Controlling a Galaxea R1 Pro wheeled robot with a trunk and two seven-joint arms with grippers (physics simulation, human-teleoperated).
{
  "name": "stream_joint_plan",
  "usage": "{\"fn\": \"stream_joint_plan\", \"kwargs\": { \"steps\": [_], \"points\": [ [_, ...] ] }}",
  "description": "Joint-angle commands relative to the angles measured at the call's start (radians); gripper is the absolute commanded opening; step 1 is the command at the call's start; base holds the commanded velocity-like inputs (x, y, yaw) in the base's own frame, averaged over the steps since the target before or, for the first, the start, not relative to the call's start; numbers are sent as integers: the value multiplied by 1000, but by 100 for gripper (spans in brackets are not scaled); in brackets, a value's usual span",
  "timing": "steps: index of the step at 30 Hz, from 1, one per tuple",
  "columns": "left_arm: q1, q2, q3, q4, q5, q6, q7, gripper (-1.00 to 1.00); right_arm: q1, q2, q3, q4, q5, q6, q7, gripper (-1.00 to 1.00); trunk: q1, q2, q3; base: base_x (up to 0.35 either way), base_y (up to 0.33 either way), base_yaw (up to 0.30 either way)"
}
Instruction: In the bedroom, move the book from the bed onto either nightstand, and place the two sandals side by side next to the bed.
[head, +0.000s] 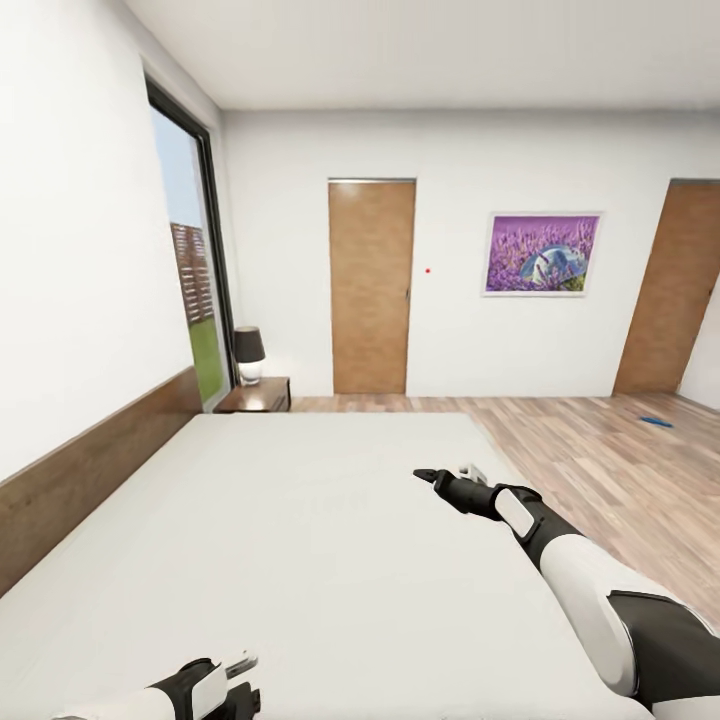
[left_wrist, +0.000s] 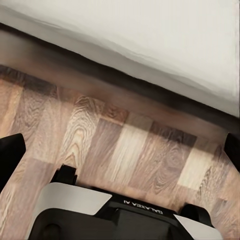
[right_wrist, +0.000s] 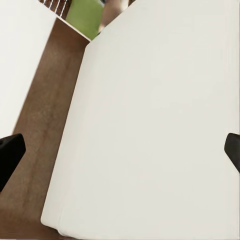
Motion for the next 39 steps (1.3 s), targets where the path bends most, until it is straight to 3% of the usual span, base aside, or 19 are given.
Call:
{"fn": "stream_joint_plan", "kwargs": {
  "steps": [1, 39],
  "points": [
    [-1, 0, -8, 1, 11, 2, 3, 100, -1, 0, -8, -1, 0, 9, 1, 100, -4, 6, 2, 0, 0, -300],
    [-2, 0, -8, 1, 11, 2, 3, 100, -1, 1, -8, -1, 0, 9, 1, 100, -149, 272, 144, 0, 0, -300]
  ]
}}
